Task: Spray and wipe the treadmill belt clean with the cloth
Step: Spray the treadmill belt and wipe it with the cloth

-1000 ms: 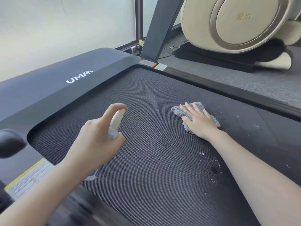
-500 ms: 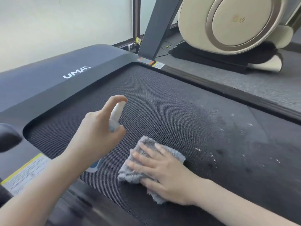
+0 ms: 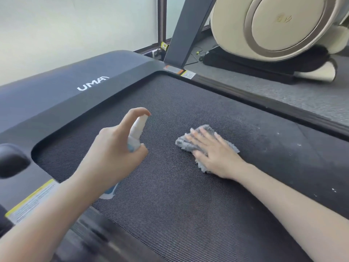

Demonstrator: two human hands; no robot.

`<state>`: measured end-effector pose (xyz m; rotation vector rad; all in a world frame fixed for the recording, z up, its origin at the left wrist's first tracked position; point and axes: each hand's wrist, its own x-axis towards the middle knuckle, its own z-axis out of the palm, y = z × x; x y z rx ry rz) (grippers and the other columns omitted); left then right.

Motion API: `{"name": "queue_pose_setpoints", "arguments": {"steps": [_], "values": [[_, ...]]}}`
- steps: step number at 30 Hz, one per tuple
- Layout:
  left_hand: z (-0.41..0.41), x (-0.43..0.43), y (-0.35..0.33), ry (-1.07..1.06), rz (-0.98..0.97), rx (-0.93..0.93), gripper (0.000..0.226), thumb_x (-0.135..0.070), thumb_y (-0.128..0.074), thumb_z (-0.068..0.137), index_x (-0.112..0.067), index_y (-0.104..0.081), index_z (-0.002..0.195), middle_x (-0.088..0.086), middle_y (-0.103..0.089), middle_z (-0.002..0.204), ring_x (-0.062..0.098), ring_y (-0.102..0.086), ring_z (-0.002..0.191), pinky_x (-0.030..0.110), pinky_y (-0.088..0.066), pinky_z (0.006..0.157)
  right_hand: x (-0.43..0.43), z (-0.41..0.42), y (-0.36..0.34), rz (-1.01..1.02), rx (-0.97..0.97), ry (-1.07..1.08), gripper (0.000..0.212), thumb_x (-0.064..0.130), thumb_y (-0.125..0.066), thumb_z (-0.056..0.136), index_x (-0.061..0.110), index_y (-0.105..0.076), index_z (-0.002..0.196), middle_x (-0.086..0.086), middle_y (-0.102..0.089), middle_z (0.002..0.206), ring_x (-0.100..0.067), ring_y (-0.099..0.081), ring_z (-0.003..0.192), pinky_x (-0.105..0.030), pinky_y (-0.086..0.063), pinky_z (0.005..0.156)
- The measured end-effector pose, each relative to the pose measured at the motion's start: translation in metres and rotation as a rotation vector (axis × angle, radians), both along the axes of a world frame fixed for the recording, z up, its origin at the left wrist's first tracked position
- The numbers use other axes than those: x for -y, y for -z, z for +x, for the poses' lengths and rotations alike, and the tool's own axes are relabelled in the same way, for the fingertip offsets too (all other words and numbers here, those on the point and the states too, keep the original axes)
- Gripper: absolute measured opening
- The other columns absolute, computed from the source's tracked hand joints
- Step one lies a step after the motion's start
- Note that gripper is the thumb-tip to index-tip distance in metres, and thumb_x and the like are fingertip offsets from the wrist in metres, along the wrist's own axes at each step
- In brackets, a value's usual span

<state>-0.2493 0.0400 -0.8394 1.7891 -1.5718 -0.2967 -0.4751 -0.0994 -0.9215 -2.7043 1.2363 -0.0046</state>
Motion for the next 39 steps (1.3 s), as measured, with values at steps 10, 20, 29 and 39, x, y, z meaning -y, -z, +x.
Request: {"name": "queue_pose_setpoints", "arguments": {"steps": [10,20,29,39], "values": [[0.000,0.000,-0.002,0.012,-0.012,-0.001,0.059,-0.008,-0.063,0.077,-0.046,-0.044,0.119,0.001,-0.061,0.060,0.012,-0.057,0.057,0.038,-0.052,0.058,0.046,0.002,0.002,0.033,0.023,0.256,0.048,0.044,-0.015,0.101,0.043,-0.003,0.147,0.016,0.006,0.156,-0.008,0.013,0.144,-0.041,0.009,0.117],[0.004,0.005,-0.002,0.016,-0.006,-0.016,0.058,-0.007,-0.063,0.076,-0.048,-0.045,0.115,0.006,-0.056,0.050,0.011,-0.048,0.042,0.037,-0.050,0.055,-0.073,0.046,-0.003,0.068,0.055,-0.429,0.050,0.044,-0.021,0.098,0.042,-0.009,0.147,0.020,0.005,0.155,-0.003,0.021,0.141,-0.039,0.017,0.115],[0.010,0.008,-0.003,0.023,-0.004,-0.011,0.059,-0.008,-0.063,0.077,-0.049,-0.045,0.115,0.006,-0.062,0.057,0.017,-0.056,0.047,0.039,-0.054,0.055,-0.027,0.056,0.001,0.002,0.055,-0.270,0.051,0.050,-0.017,0.096,0.046,-0.003,0.146,0.021,0.006,0.155,-0.001,0.019,0.141,-0.037,0.013,0.117],[0.013,0.012,0.001,0.027,-0.012,0.043,0.061,-0.011,-0.066,0.078,-0.052,-0.042,0.116,0.000,-0.062,0.063,0.012,-0.057,0.062,0.037,-0.053,0.055,0.105,0.053,-0.003,-0.034,-0.056,0.237,0.051,0.051,-0.012,0.098,0.043,0.002,0.147,0.015,0.008,0.157,-0.013,0.014,0.144,-0.056,0.012,0.113]]}}
